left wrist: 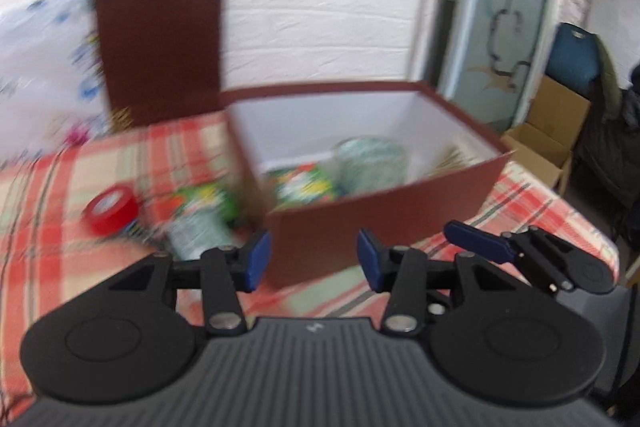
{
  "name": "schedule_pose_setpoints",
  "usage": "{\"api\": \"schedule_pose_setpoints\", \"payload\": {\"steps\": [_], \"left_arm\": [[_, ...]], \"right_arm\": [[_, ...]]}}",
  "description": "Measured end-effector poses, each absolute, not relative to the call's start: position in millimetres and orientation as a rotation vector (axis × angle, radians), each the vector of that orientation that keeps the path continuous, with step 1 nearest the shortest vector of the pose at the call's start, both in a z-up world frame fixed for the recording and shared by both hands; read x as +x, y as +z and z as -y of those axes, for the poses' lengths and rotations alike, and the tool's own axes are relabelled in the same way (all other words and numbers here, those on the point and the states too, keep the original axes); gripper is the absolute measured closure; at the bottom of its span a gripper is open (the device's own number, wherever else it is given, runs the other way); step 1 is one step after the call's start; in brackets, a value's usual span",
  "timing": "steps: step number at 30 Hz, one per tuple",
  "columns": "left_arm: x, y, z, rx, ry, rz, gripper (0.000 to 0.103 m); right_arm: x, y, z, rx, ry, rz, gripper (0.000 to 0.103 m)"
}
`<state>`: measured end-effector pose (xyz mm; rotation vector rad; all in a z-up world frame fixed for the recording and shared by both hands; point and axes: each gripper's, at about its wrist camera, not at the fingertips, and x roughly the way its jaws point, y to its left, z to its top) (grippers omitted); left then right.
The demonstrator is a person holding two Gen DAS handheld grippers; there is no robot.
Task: Organize objects
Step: 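Grasp the green-and-white packet beside the marker with the right gripper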
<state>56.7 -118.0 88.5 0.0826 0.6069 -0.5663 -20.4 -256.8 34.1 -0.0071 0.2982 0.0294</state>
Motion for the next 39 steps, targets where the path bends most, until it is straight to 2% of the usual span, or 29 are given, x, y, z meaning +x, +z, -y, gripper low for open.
{"api": "schedule_pose_setpoints", "payload": {"steps": [5, 7, 9, 12, 15, 16, 21, 23, 24, 25, 26, 28, 34, 39], "left_arm": [[79, 39, 36, 0.053, -0.265, -0.749, 0.053], [88, 19, 5, 0.039, -0.147, -0.79, 0.053], [85, 9, -18, 0.019, -0.115, -0.739, 0.053], [77, -3, -26, 0.082, -0.099, -0.638, 0.042], [75, -7, -29, 0.062, -0.103, -0.6, 0.04], [76, -7, -31, 0.058, -0.104, -0.6, 0.04], [76, -7, -29, 0.038, -0.112, -0.594, 0.04], [75, -8, -30, 0.03, -0.115, -0.593, 0.039], [74, -8, -30, 0.028, -0.118, -0.593, 0.039], [74, -8, -30, 0.028, -0.119, -0.593, 0.038], [74, -8, -30, 0.027, -0.12, -0.592, 0.038], [74, -9, -30, 0.024, -0.121, -0.591, 0.038], [74, -9, -29, 0.031, -0.118, -0.592, 0.038], [73, -9, -26, 0.042, -0.114, -0.592, 0.038]], "right_arm": [[-3, 19, 206, -0.095, 0.226, -0.455, 0.061], [8, 16, 187, -0.148, 0.261, -0.482, 0.064], [18, 17, 168, -0.202, 0.274, -0.482, 0.064], [46, 24, 142, -0.293, 0.253, -0.449, 0.063], [76, 20, 115, -0.454, 0.185, -0.414, 0.058], [86, 16, 107, -0.521, 0.145, -0.415, 0.06], [115, -12, 91, -0.714, 0.036, -0.428, 0.058], [111, -14, 92, -0.727, 0.025, -0.42, 0.059], [108, -14, 93, -0.723, 0.026, -0.422, 0.062], [107, -13, 94, -0.716, 0.03, -0.425, 0.071], [104, -12, 95, -0.713, 0.029, -0.42, 0.075], [97, -10, 97, -0.697, 0.046, -0.425, 0.076], [39, -6, 117, -0.665, 0.204, -0.429, 0.076], [-25, -4, 125, -0.681, 0.358, -0.409, 0.067]]}}
